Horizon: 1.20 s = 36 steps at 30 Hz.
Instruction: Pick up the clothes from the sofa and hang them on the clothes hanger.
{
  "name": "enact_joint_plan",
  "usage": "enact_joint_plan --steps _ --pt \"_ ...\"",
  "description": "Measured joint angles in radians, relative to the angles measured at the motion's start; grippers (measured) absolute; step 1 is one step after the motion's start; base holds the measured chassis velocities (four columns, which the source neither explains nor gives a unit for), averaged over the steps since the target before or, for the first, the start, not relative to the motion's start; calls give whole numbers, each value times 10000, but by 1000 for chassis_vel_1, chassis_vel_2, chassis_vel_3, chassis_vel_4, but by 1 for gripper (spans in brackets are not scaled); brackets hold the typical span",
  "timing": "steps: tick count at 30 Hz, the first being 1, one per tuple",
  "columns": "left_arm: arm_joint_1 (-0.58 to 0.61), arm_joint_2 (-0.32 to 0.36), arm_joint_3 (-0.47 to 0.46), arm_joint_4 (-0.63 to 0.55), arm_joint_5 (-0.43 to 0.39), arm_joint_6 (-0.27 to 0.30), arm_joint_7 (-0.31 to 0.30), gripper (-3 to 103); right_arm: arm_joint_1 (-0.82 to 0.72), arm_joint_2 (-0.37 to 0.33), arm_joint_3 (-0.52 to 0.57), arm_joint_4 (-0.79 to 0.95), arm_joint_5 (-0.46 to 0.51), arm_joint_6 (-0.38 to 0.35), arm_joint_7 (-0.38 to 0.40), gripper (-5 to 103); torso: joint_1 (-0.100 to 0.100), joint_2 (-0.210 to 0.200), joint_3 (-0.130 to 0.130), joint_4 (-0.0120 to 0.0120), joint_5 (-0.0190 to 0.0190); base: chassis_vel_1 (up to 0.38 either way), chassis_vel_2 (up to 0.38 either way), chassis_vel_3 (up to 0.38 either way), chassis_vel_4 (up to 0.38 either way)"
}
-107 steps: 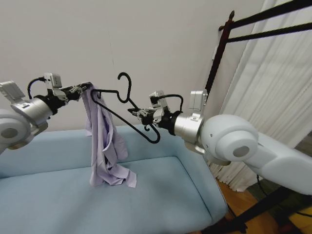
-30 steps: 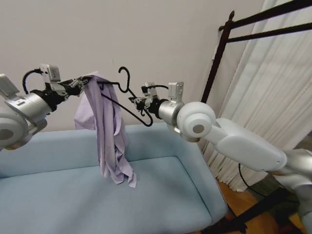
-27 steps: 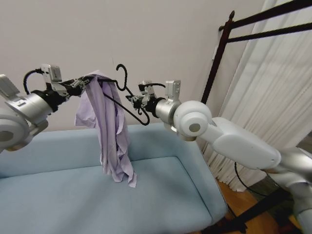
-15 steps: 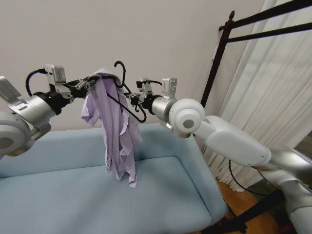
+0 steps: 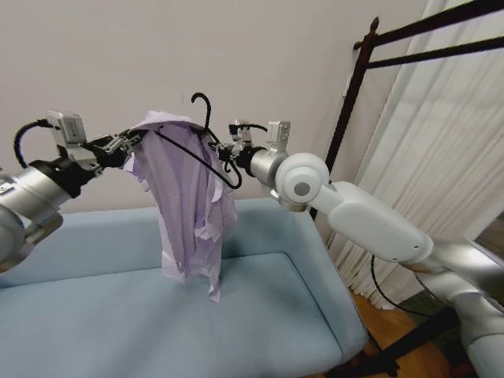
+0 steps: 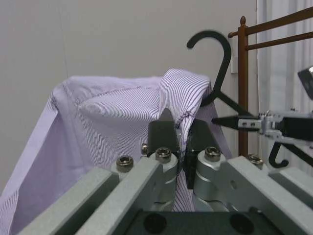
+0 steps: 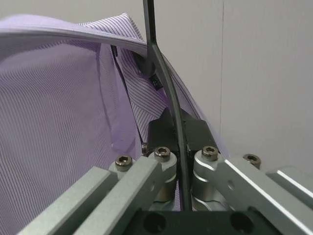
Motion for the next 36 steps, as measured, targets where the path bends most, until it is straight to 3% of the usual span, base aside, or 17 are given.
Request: enact_joint_plan --steps 15,23,27,29,30,33,34,35,36 --pt "360 -490 449 -199 838 -82 -63 2 412 -137 50 81 238 -239 -274 2 0 0 1 -1 0 0 0 0 0" --pt "227 -582 844 -328 1021 -80 -173 34 442 -215 20 157 171 -322 -451 2 0 0 0 -1 1 0 0 0 0" --pt "194 -586 886 -353 1024 -77 -176 44 442 -220 13 149 112 -324 -473 2 0 1 0 -1 1 0 0 0 0" --pt "197 -586 882 -358 1022 -73 -183 55 442 -224 8 62 -23 -297 -646 2 0 0 0 0 1 0 0 0 0" --pt "197 -586 882 -358 1022 -73 -183 55 442 -224 8 62 -23 -297 -646 2 0 0 0 0 1 0 0 0 0" --pt "358 -564 668 -295 993 -73 -186 72 401 -372 -4 -225 -337 -55 -1399 2 0 1 0 0 0 0 0 0 0" --pt "396 -552 616 -276 984 -73 -185 72 392 -394 -7 -264 -375 -19 -1527 2 -1 0 0 0 0 0 0 0 0" --pt "573 -484 376 -157 903 -79 -159 77 349 -535 -10 -506 -561 177 -2324 2 0 0 1 -1 1 0 0 0 0" --pt "573 -484 376 -157 903 -79 -159 77 349 -535 -10 -506 -561 177 -2324 2 0 0 1 -1 1 0 0 0 0"
